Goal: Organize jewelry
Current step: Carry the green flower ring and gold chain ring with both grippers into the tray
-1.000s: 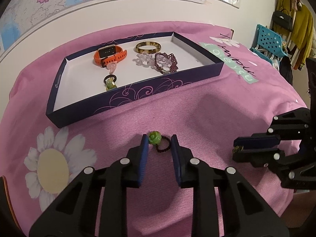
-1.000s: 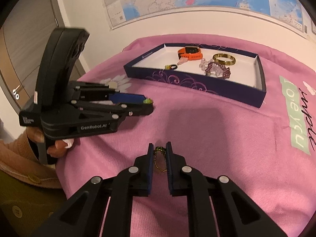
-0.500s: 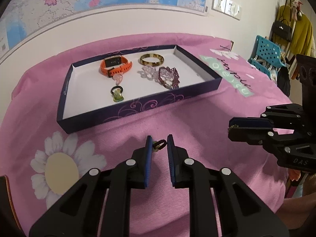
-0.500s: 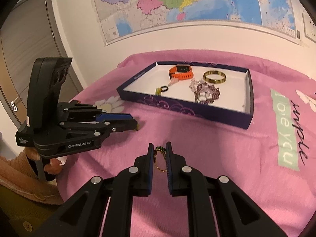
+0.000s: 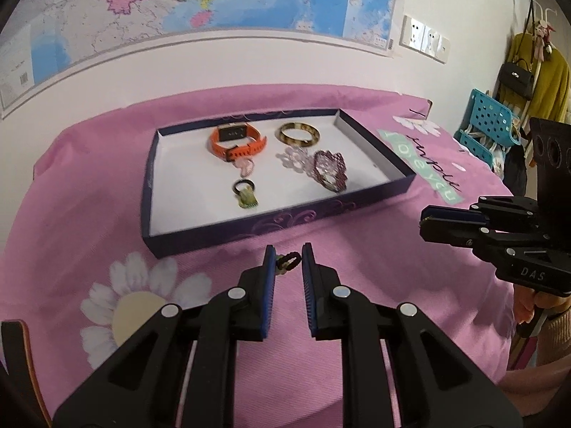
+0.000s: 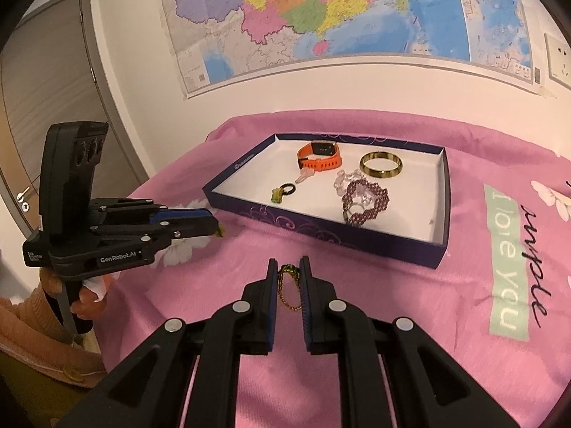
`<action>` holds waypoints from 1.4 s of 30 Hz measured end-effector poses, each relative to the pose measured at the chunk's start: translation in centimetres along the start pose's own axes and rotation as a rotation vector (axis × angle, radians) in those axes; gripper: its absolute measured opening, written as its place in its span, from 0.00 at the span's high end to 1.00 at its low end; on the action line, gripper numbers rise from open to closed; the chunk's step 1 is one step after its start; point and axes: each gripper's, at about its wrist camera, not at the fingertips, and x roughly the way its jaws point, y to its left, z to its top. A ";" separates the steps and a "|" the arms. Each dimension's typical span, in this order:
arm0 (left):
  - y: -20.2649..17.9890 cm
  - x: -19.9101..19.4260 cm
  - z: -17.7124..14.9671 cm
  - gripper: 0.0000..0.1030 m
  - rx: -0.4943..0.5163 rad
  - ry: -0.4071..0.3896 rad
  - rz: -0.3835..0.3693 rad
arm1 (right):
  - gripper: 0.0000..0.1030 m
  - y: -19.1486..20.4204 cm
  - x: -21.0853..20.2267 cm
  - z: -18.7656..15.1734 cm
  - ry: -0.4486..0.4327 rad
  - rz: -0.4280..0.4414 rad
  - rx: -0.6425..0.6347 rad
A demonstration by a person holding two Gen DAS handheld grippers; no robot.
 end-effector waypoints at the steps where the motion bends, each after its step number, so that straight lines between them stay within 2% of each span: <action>1: 0.1 0.0 0.1 0.85 0.000 -0.003 0.000 | 0.90 -0.1 0.1 0.2 -0.002 0.000 -0.001; 18: 1.1 0.8 3.6 0.85 -0.004 -0.057 0.047 | 0.90 -2.3 1.6 4.2 -0.052 -0.051 -0.007; 30: 1.9 2.3 5.5 0.85 -0.013 -0.065 0.069 | 0.90 -3.4 3.8 6.3 -0.046 -0.074 -0.005; 42: 2.7 4.5 6.8 0.85 -0.029 -0.045 0.084 | 0.90 -4.5 6.1 6.6 -0.015 -0.101 0.009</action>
